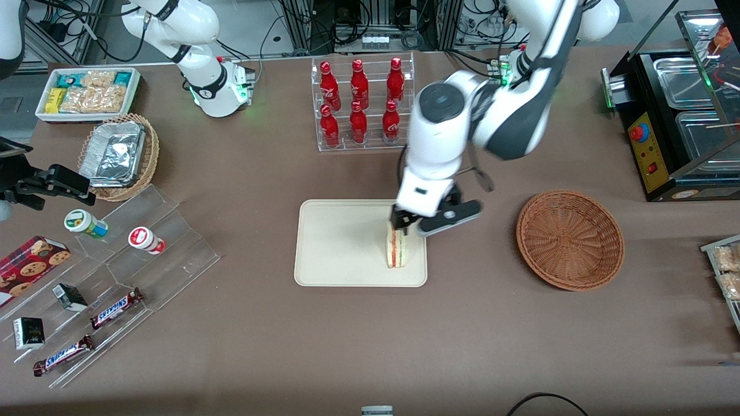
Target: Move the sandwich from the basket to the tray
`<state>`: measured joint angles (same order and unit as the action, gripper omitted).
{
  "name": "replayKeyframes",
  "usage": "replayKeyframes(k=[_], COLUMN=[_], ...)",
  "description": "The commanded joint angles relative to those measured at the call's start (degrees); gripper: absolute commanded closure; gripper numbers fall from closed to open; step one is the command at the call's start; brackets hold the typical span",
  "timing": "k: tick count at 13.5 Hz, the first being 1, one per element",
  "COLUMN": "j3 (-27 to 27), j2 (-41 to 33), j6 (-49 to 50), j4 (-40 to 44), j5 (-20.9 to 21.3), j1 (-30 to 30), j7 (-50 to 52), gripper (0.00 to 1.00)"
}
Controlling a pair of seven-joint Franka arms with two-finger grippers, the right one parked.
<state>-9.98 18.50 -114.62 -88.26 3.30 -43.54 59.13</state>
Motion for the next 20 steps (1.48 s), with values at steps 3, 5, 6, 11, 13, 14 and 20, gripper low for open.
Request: replayKeyframes(k=[3, 5, 6, 11, 13, 14, 20], j3=[-0.6, -0.6, -0.6, -0.6, 0.6, 1.2, 5.3], j2=[-8.8, -10.2, -10.8, -14.6, -16.9, -18.3, -29.4], j6=[9.4, 12.5, 13.8, 19.9, 23.7, 25.2, 30.1], j4=[-1.5, -1.9, -1.9, -2.8, -3.2, -3.7, -9.5], j5=[0.3, 0.2, 0.0, -3.6, -6.1, -7.6, -6.2], j1=[5.4, 8.3, 10.0, 19.7, 25.9, 28.8, 37.6], j7=[-7.3, -12.5, -15.4, -32.2, -42.1, -46.2, -50.9], gripper=[0.0, 0.0, 0.0, 0.0, 0.0, 0.0, 0.0])
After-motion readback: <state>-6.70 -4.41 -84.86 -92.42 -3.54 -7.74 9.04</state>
